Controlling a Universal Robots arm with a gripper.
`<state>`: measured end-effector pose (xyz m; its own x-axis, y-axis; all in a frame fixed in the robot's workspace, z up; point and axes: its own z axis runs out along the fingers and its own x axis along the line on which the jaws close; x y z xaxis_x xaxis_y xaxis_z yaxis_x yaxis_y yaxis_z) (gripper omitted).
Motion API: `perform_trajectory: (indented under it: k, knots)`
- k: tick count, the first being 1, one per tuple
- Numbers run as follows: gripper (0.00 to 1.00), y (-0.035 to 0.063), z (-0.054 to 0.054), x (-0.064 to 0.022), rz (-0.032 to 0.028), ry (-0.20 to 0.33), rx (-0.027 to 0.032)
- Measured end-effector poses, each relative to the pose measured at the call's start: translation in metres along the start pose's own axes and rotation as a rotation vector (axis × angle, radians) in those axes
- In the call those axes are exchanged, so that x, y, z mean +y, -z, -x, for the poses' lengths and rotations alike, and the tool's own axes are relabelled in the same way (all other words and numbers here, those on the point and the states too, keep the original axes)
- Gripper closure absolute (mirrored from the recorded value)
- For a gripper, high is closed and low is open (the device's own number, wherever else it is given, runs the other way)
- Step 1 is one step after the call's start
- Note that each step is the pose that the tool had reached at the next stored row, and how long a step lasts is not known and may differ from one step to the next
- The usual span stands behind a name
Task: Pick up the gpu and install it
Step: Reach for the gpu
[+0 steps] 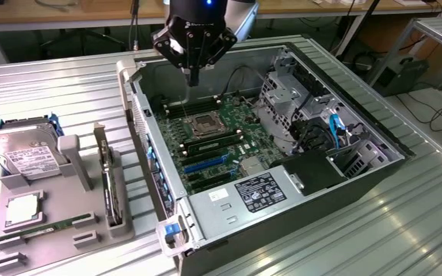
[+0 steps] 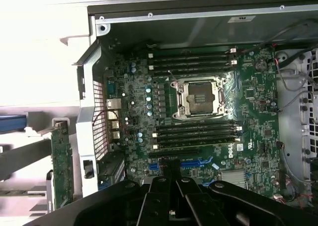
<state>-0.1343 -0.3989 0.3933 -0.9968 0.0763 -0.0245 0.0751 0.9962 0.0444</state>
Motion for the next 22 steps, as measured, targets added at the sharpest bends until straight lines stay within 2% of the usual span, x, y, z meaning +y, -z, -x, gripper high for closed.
perform_trajectory:
  k: [22]
  knots:
    - [0.89, 0.0005, -0.015, -0.0011, -0.0001, 0.0, 0.0001]
